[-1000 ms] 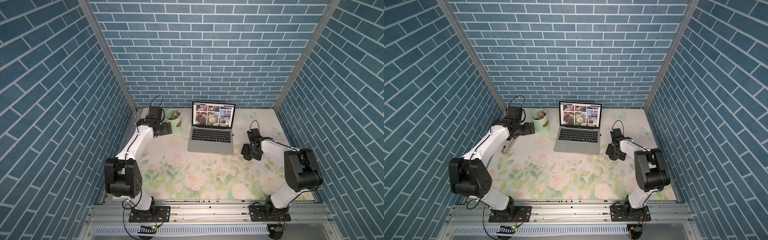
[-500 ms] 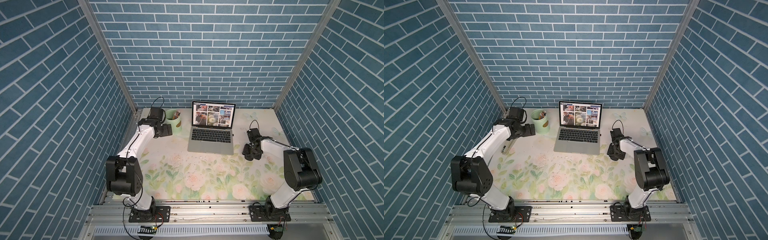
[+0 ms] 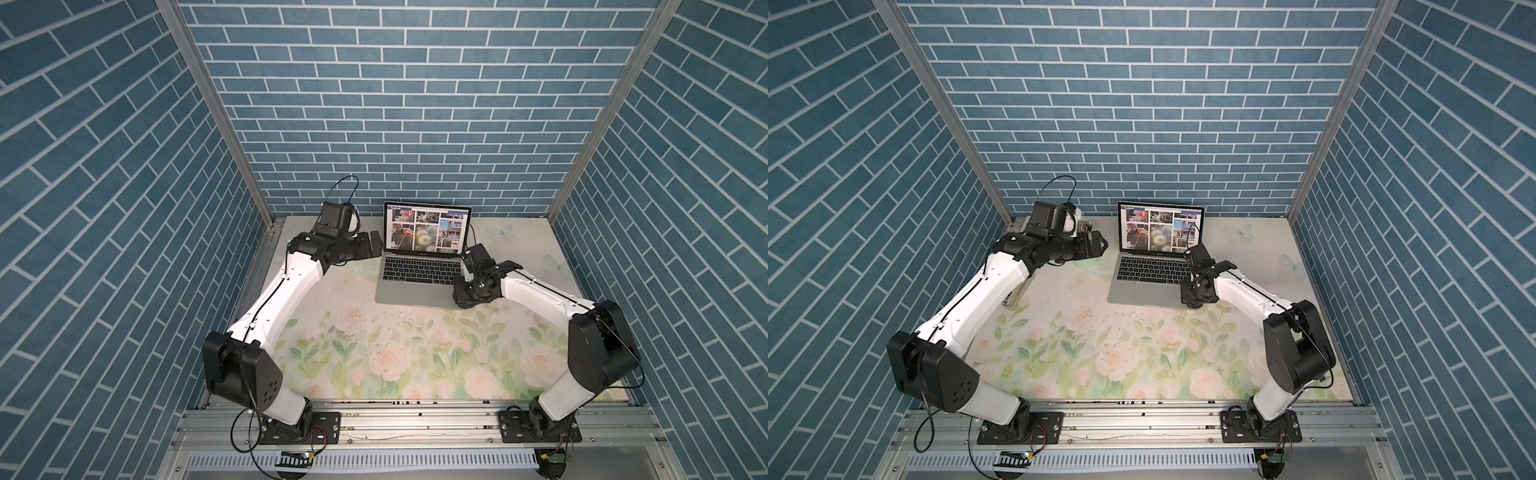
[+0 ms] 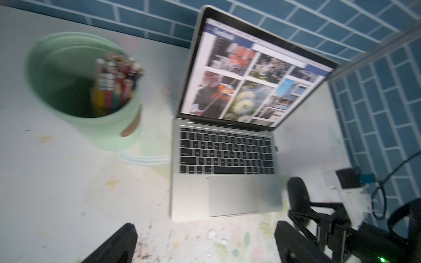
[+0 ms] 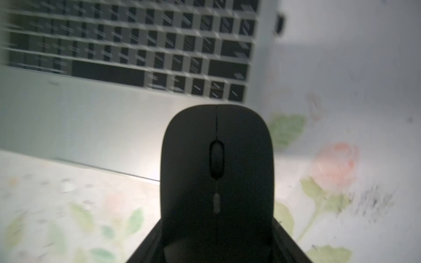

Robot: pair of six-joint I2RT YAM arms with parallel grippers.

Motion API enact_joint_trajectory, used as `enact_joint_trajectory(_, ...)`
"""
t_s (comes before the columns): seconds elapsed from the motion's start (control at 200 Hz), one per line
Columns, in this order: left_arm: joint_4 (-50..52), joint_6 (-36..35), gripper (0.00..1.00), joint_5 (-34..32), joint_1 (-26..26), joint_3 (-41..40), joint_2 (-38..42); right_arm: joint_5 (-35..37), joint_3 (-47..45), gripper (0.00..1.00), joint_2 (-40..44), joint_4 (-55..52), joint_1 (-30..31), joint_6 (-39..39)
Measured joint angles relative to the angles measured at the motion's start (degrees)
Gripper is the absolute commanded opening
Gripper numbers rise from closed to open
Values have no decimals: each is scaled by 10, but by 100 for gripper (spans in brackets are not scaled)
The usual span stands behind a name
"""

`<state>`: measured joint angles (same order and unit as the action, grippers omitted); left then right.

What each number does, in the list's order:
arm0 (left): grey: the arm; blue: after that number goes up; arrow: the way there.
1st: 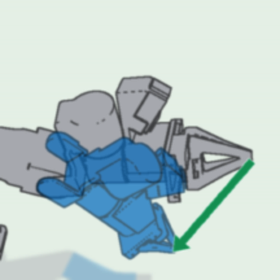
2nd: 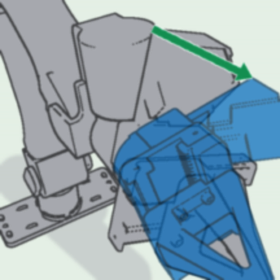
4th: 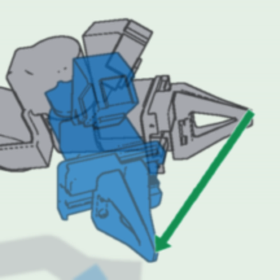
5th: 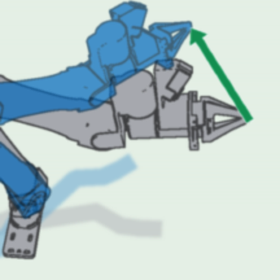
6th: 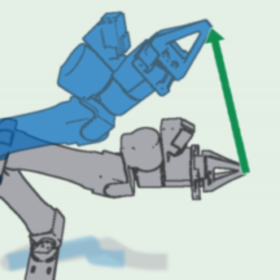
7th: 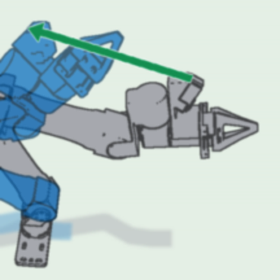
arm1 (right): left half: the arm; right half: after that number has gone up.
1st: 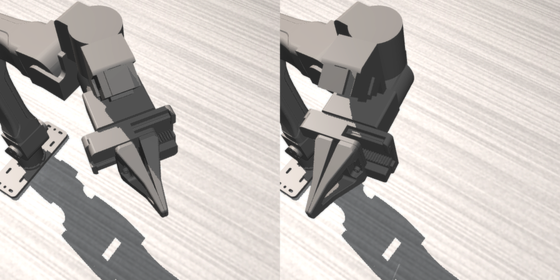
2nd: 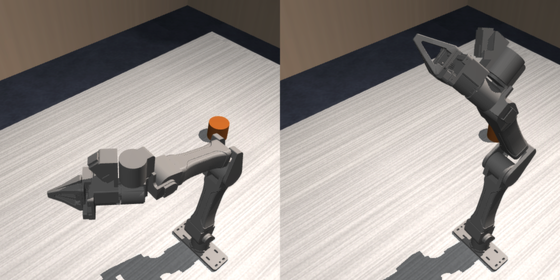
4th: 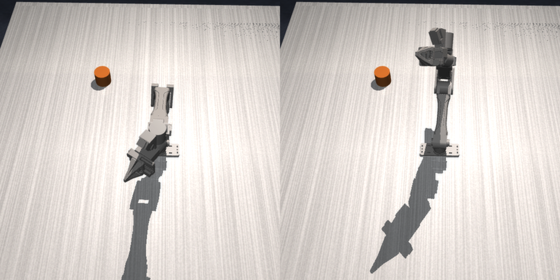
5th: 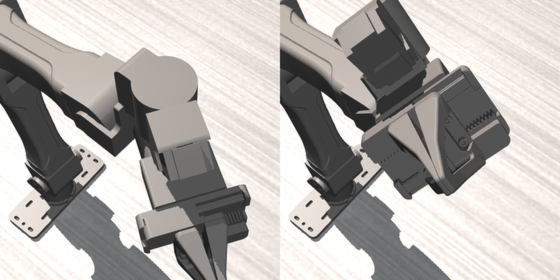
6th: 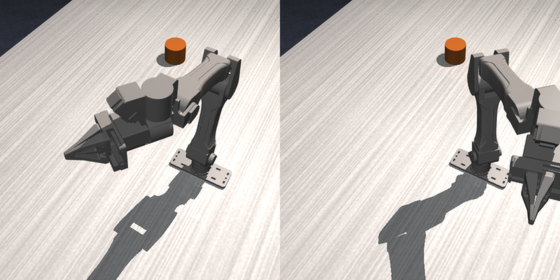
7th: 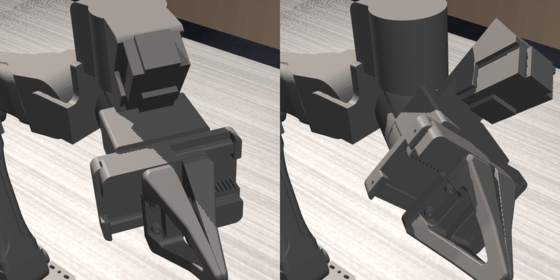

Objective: Remove the wireless mouse receiver from the laptop
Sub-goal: Pick up the mouse from the center of the board, then place the mouse at the center of the board.

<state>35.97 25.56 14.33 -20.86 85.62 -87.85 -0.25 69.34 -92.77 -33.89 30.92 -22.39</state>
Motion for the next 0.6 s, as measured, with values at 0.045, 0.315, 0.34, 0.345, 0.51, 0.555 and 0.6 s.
enact_joint_trajectory(0.045,-16,13,99,23,-11,0,-6,-14,31,37,11,1,12,18)
enact_joint_trajectory(0.315,-118,92,100,122,-51,0,-66,-51,132,37,34,0,73,109)
enact_joint_trajectory(0.34,-128,99,100,127,-56,0,-71,-53,136,37,33,-1,77,115)
enact_joint_trajectory(0.345,-129,100,100,128,-56,0,-72,-54,137,37,32,-1,77,116)
enact_joint_trajectory(0.51,-193,149,100,152,-83,-9,-85,-60,154,38,12,-7,89,139)
enact_joint_trajectory(0.555,-203,158,100,154,-86,-11,-85,-57,155,38,9,-6,90,138)
enact_joint_trajectory(0.6,-211,167,100,155,-88,-15,-85,-55,155,38,8,-6,89,138)
